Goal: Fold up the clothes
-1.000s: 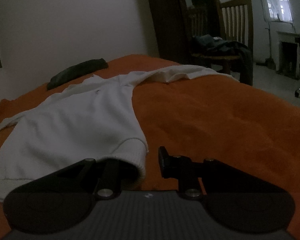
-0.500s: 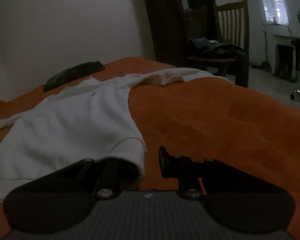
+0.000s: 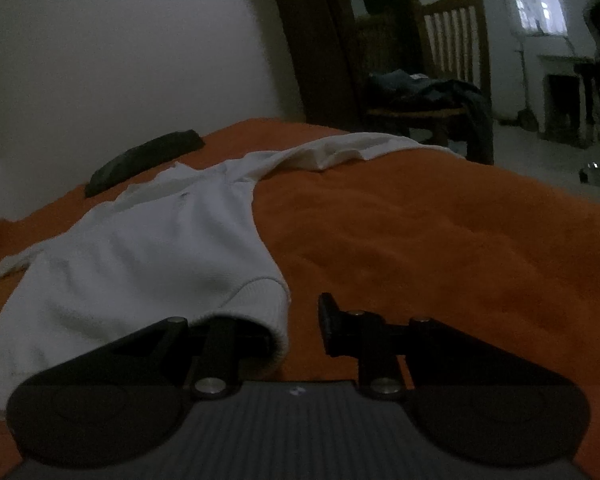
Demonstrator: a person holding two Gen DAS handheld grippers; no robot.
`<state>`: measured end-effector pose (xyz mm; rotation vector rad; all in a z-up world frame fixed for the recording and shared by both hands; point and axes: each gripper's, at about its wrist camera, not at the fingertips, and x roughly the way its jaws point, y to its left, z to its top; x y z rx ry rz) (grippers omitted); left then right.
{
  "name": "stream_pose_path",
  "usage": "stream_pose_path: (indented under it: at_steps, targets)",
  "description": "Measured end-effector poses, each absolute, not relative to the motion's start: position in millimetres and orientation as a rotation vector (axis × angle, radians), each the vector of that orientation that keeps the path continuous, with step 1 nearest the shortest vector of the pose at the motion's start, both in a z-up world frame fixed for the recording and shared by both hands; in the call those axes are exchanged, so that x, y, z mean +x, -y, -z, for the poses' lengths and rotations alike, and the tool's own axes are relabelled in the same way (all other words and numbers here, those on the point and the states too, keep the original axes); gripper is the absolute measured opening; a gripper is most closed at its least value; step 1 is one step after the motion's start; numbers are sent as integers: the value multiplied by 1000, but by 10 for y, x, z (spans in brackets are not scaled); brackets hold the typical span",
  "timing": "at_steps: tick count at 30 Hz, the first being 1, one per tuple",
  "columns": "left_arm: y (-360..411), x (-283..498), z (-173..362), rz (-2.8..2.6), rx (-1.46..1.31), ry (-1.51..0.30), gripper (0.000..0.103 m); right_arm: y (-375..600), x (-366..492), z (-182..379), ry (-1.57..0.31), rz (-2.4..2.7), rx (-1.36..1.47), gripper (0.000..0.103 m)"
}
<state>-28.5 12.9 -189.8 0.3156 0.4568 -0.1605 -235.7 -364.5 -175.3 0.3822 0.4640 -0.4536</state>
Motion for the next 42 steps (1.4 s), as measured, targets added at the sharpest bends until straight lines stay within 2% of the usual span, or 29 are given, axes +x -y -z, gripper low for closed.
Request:
stream_pose_path:
  at_steps: [5, 6, 7, 10, 12, 15, 17, 22, 25, 31, 35, 36, 37, 38, 42]
  targets:
    - [-9, -181, 1956, 152, 336, -543, 35, 3633, -2319, 1788, -509, 438, 369, 24]
    - [23, -109, 1995, 160, 360, -594, 31, 3634, -2310, 1800, -521, 435, 370, 24]
    - [50, -88, 2021, 166, 371, -607, 19, 3635, -2302, 1812, -532, 432, 371, 24]
    - [120, -101, 2072, 163, 407, -615, 16, 3638, -2276, 1848, -566, 421, 375, 24]
    - [136, -151, 2098, 127, 446, -584, 18, 3670, -2292, 1878, -568, 424, 382, 25]
    - [99, -210, 2117, 121, 480, -606, 30, 3707, -2323, 1903, -564, 427, 390, 31]
    - [47, -223, 2098, 128, 480, -628, 32, 3707, -2320, 1907, -565, 425, 384, 31]
    - [54, -143, 2018, 156, 499, -703, 30, 3655, -2281, 1881, -561, 425, 329, 31]
    - [71, -97, 2049, 180, 499, -712, 25, 3624, -2253, 1859, -551, 424, 300, 31]
    - [156, 74, 1995, 128, 412, -691, 25, 3573, -2224, 1837, -538, 417, 246, 31]
    - [267, 25, 1914, 128, 425, -614, 25, 3492, -2202, 1788, -518, 418, 186, 31]
    - [268, 14, 1917, 121, 429, -601, 24, 3474, -2190, 1783, -518, 420, 167, 31]
    - [245, -7, 1913, 119, 416, -591, 12, 3462, -2182, 1781, -518, 422, 151, 30]
    - [220, -31, 1907, 118, 401, -582, 4, 3464, -2175, 1785, -522, 421, 150, 27]
    - [77, -104, 1879, 91, 305, -579, 4, 3561, -2137, 1845, -563, 429, 211, 25]
